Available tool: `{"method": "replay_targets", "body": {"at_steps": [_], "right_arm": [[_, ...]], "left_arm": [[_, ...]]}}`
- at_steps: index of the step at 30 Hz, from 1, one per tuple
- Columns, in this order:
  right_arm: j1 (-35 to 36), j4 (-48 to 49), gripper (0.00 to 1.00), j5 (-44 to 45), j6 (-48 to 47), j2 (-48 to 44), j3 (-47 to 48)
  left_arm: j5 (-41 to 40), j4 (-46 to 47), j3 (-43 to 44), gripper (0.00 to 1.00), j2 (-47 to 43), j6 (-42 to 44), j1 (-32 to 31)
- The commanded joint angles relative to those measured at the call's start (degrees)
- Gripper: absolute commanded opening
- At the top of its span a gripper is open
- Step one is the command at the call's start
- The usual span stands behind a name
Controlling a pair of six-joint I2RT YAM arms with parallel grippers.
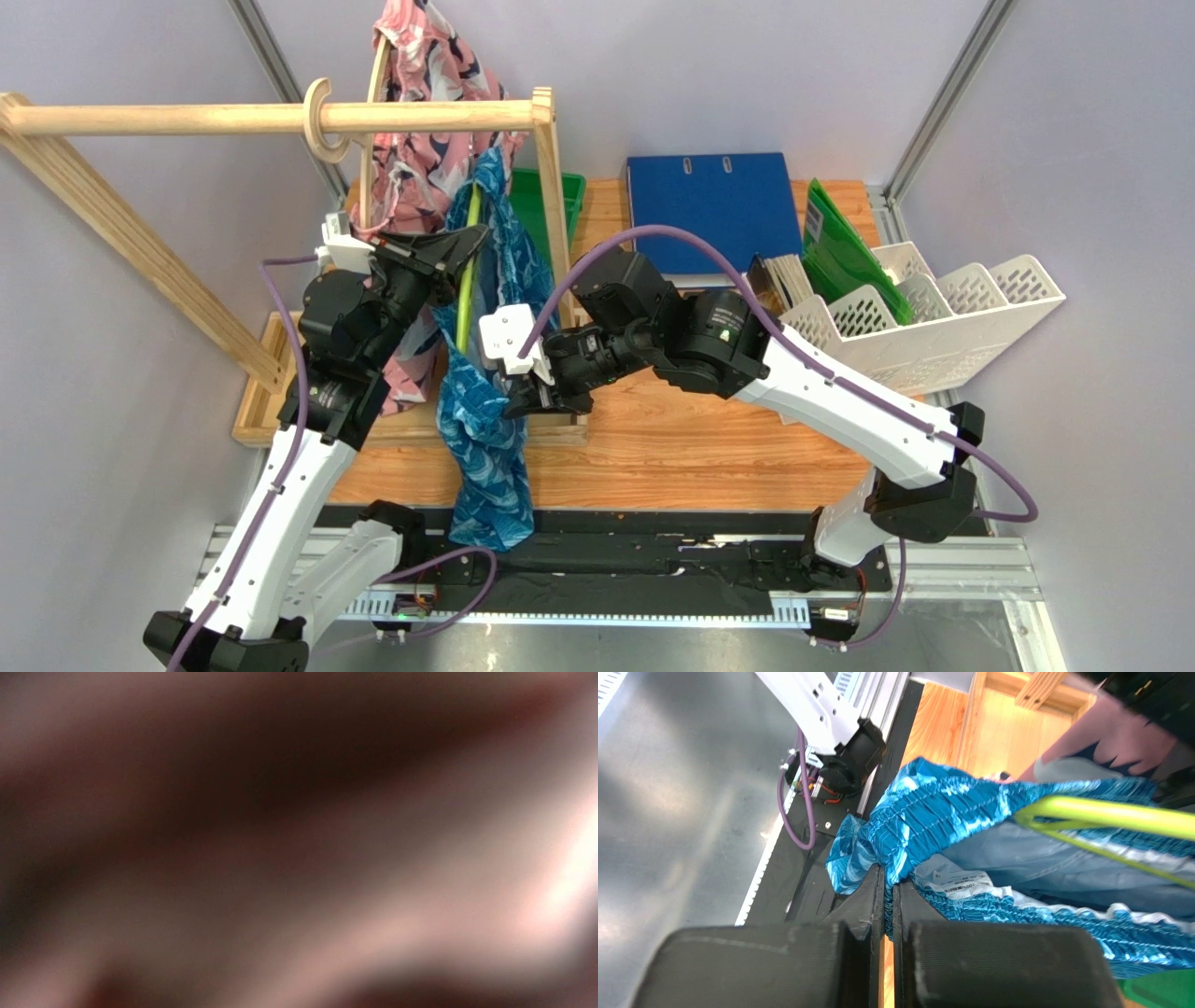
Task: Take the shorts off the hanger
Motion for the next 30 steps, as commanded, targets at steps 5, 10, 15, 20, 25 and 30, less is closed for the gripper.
{"method": "replay_targets", "body": {"at_steps": [5, 10, 15, 20, 25, 30], "right_arm": [[0.6, -7.4, 0.00, -5.2, -0.9, 3.3, 2.5], [0.9, -9.7, 0.00, -4.9, -0.3, 5.1, 2.6], [0.9, -5.6, 0.00, -0.6, 0.9, 3.8, -3.4], [1.7, -4.0, 0.00, -1.4, 2.9, 4.5, -3.6], [2.7, -3.5, 0.00, 1.5, 3.3, 4.5, -3.6], [1.5, 5.2, 0.00, 7.2, 6.8, 1.2, -10.6]], "left_arm": [[-7.7, 4.2, 3.2, 0.00, -3.2, -1.7, 0.2], [-9.0, 3.2, 3.3, 0.00, -4.3, -2.5, 0.2], [-8.2, -0.2, 3.4, 0.00, -5.0, -5.9, 0.2], [-9.6, -0.7, 3.9, 0.00, -5.1, -5.8, 0.2], [-9.0, 0.4, 3.3, 0.00, -4.2, -8.3, 0.2], [-5.3, -6.0, 3.5, 0.00, -5.6, -11.3, 0.2]]}}
